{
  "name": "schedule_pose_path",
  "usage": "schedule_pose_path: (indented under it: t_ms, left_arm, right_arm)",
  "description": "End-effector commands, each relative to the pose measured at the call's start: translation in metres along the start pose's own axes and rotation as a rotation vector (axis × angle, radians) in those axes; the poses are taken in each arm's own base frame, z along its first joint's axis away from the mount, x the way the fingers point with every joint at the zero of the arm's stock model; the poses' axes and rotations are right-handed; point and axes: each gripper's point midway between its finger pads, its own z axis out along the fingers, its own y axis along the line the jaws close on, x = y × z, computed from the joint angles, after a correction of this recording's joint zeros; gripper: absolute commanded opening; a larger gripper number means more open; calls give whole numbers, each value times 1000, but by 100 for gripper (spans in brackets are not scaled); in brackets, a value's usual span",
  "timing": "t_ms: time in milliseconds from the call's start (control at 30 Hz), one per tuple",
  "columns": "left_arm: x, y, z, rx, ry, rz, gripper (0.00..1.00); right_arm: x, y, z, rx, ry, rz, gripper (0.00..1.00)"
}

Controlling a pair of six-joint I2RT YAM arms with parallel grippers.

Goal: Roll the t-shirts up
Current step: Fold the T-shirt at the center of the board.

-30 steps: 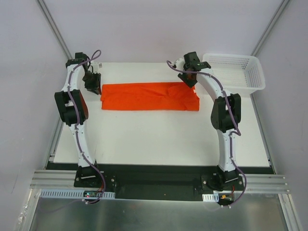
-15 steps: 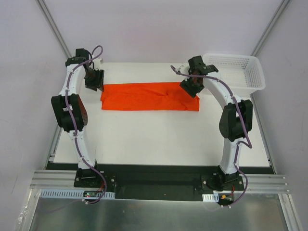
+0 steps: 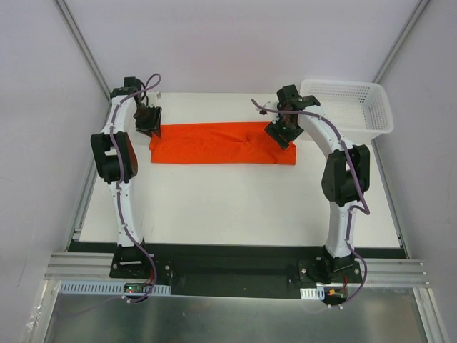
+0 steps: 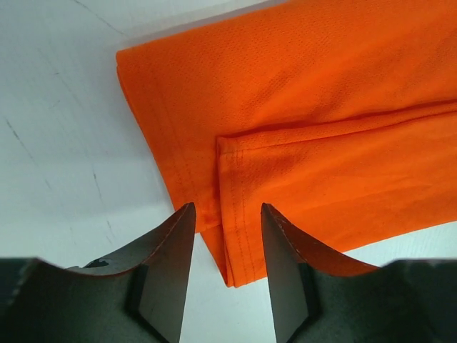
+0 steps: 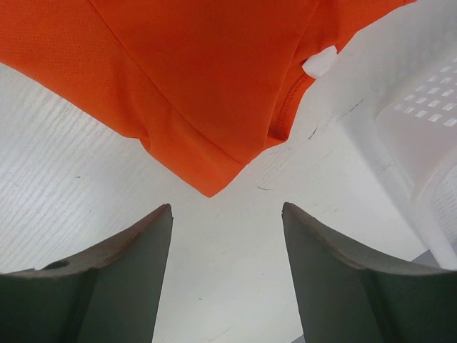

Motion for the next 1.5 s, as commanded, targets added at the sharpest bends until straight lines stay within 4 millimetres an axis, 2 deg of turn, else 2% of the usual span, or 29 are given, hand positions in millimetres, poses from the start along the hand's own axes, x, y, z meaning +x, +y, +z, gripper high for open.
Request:
schedule_pose_path:
  t_ms: [0,200,333,367,467,533,567,633,667,733,767,900,933,1000,1033,1067,1133,1167,1233,1267,1300,1333,1367,1433,1467]
  left_arm:
    - [-7,-6,0,37,-12,5,40]
    - [17,-17,-9,38,35,-31,36]
    - [33,-10,-4,6,82,-39,36]
    - [42,-9,0,-3,110,-46,36]
    - [61,-11,-2,-4,152,-49,36]
    - [73,-13,-5,-4,173,-58,36]
    - [85,-17,-8,3,194,-64,36]
    - [97,-23,-10,19,212,-77,34]
    - [110,-26,-14,23,232,-87,34]
    - [119,-32,-17,31,237,-97,33]
    - [132,-36,-22,37,252,-104,33]
    - [161,-49,-40,51,262,-109,33]
    - [166,-52,-44,55,261,-111,33]
    - [183,-61,-59,63,254,-111,33]
    - [188,-65,-64,67,250,-109,34]
    - [193,-69,-75,64,224,-90,36]
    - [191,-69,-87,51,190,-66,39]
    - [181,-72,-95,56,141,-33,41]
    - [169,-73,-98,74,103,-14,41]
    - [154,-75,-100,90,67,-3,41]
    - [147,-75,-99,94,58,-3,41]
    - [142,-72,-92,102,73,-10,40]
    - [126,-69,-93,96,46,1,40]
    - [118,-61,-81,86,64,5,39]
    - [105,-57,-81,73,42,26,39]
  right_arm:
    - [3,5,-9,-23,18,12,66]
    - [10,13,2,-51,51,-10,64]
    - [15,15,27,-71,96,-35,62]
    - [18,17,37,-77,116,-48,61]
    - [27,16,54,-77,166,-82,58]
    - [34,20,57,-95,188,-93,54]
    - [37,24,56,-110,198,-97,51]
    - [43,32,54,-143,209,-94,48]
    - [54,39,54,-166,236,-89,45]
    - [59,46,45,-191,233,-81,40]
    - [69,52,44,-208,255,-77,37]
    - [85,69,22,-260,261,-51,35]
    - [86,73,7,-267,245,-43,35]
    - [97,84,-4,-297,261,-21,35]
    - [98,87,-19,-296,243,-15,36]
    - [101,89,-24,-302,244,-5,41]
    - [101,84,-38,-252,218,27,53]
    - [97,77,-43,-223,194,44,63]
    - [82,64,-54,-190,127,85,66]
    - [77,60,-56,-187,113,96,67]
    - [69,57,-59,-192,86,107,67]
    - [56,49,-66,-183,48,118,67]
    - [50,47,-64,-194,42,118,67]
    - [39,44,-65,-202,16,120,67]
    - [27,37,-70,-189,-18,124,67]
